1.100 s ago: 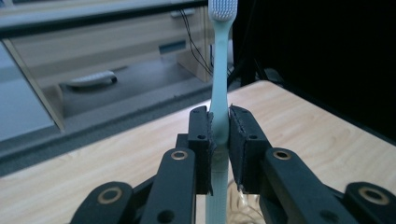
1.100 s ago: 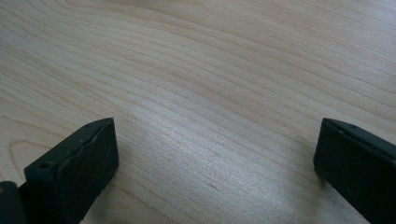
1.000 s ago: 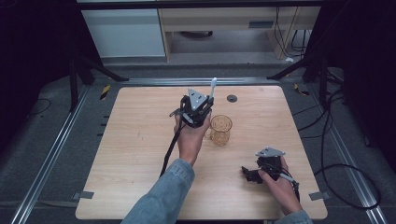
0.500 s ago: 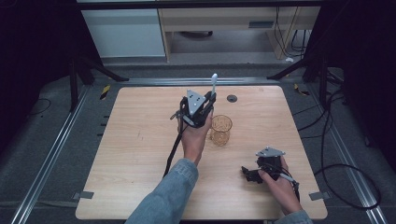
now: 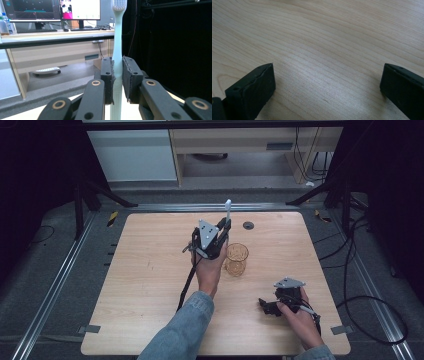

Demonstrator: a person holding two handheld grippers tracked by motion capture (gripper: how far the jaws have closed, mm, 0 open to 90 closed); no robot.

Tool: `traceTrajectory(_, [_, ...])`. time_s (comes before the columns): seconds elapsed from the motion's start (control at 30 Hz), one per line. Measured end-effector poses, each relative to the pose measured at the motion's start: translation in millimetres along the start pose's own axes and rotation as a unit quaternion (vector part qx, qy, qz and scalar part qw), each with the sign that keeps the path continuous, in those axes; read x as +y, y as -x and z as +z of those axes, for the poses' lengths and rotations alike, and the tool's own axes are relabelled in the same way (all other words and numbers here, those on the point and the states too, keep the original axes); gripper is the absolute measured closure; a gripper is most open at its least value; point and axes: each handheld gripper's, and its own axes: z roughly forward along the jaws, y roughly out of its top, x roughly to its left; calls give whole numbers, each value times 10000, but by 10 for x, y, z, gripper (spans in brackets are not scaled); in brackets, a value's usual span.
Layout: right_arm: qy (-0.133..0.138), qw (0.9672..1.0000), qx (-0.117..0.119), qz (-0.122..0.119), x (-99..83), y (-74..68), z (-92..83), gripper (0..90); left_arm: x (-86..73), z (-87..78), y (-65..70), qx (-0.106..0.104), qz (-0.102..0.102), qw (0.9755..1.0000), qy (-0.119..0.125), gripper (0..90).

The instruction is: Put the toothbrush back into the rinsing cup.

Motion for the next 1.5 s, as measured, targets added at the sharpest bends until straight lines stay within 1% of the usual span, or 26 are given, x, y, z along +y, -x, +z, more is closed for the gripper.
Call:
traceTrajectory(0.03, [37,9999,-44,-123,-6,14,11,4,-10,-3,-6,9,-42,10000,41,788])
traceTrajectory(0.1, [37,9999,-36,-132,-4,17,11,4,-31,-3,-25,30,-94,9999,53,788])
traceTrajectory(0.17, [22,10000,-22,-77,-2,11,8,4,-53,-2,-39,24,-150,9999,53,788])
traceTrajectory(0.23, [23,10000,-10,-71,-2,11,8,4,-75,-10,-51,54,-157,9998,78,789])
traceTrajectory(0.27, [22,10000,-8,-71,-2,12,8,4,-90,-13,-61,31,-200,9998,67,789])
traceTrajectory(0.37, [18,10000,-8,-68,-2,12,8,4,-127,-22,-62,33,-187,9998,71,788])
traceTrajectory(0.4, [30,9999,-9,-130,-2,21,12,4,-148,-28,-64,57,-190,9998,76,788])
traceTrajectory(0.5, [38,9999,-1,-123,-2,21,15,3,-193,-51,-91,96,-220,9997,57,788])
traceTrajectory(0.63, [37,9999,1,-114,-2,20,15,3,-232,-71,-127,149,-329,9993,52,788])
traceTrajectory(0.67, [37,9999,1,-114,-2,20,15,3,-232,-71,-127,149,-329,9993,52,788])
traceTrajectory(0.77, [40,9999,2,-115,-2,20,15,4,-254,-78,-109,112,-242,9996,38,788])
traceTrajectory(1.07, [39,9999,2,-116,-2,20,15,3,-321,-83,-133,120,-322,9994,9,788])
traceTrajectory(1.13, [38,9999,4,-112,-1,20,15,4,-329,-92,-114,195,-250,9995,-11,788])
traceTrajectory(1.2, [37,9999,4,-110,-1,20,15,3,-353,-90,-92,219,-234,9995,-46,788])
traceTrajectory(1.27, [35,9999,13,-118,0,22,15,4,-377,-86,-61,265,-165,9995,-58,788])
traceTrajectory(1.3, [35,9999,13,-117,0,22,15,4,-388,-81,-50,260,-175,9995,-80,788])
traceTrajectory(1.37, [35,9999,13,-119,0,22,15,4,-393,-82,-39,314,-122,9994,-75,788])
traceTrajectory(1.4, [35,9999,14,-122,-1,23,15,3,-397,-77,-36,308,-148,9994,-80,788])
traceTrajectory(1.43, [35,9999,14,-122,-1,23,15,3,-397,-77,-36,308,-148,9994,-80,788])
traceTrajectory(1.47, [35,9999,12,-119,0,22,15,4,-401,-76,-35,335,-107,9993,-78,788])
traceTrajectory(1.5, [36,9999,12,-119,0,23,16,4,-410,-69,-39,343,-125,9993,-90,788])
